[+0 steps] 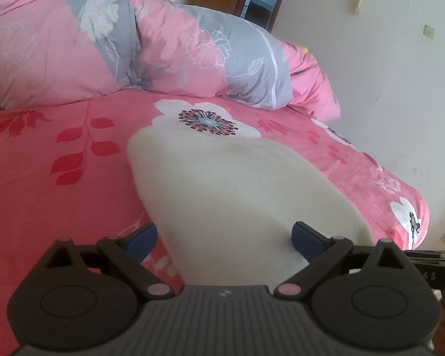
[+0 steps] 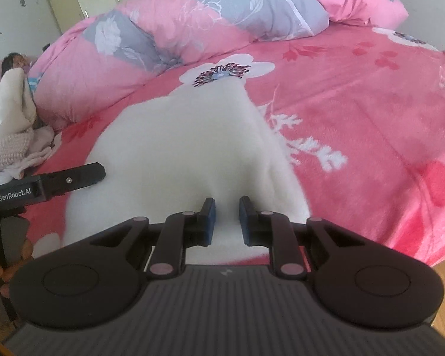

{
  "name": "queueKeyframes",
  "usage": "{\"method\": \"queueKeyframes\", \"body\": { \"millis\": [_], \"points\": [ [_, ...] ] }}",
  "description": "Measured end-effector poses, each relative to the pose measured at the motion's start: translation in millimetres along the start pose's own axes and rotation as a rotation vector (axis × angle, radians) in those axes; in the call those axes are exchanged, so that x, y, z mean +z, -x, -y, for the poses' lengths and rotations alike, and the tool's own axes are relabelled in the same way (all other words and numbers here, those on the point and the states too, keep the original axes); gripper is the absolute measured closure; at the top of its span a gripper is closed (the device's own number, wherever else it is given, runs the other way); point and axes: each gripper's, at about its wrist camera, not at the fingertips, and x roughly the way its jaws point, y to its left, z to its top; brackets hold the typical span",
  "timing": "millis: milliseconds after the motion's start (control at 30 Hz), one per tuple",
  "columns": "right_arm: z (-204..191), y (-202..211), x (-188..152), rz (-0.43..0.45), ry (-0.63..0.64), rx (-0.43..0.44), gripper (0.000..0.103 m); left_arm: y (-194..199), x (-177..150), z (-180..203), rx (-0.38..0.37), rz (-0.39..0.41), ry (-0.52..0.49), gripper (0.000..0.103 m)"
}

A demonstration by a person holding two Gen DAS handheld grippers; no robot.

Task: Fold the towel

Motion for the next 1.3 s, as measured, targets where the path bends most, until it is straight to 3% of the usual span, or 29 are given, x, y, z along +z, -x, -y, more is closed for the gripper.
{"method": "queueKeyframes", "body": {
  "millis": [800,1300],
  "points": [
    [-1.7,0.8,-4.6,0.012,0.030,-0.003,0.086,2.6,0.0,-0.1,0.012,-0.006,-0.008,0.003],
    [-2.2,1.5,-5.8,0.019,0.019,-0.002,0.086,6.2,-0.6,-14.5,-0.029,-0.020,0.074,0.002]
  ]
}}
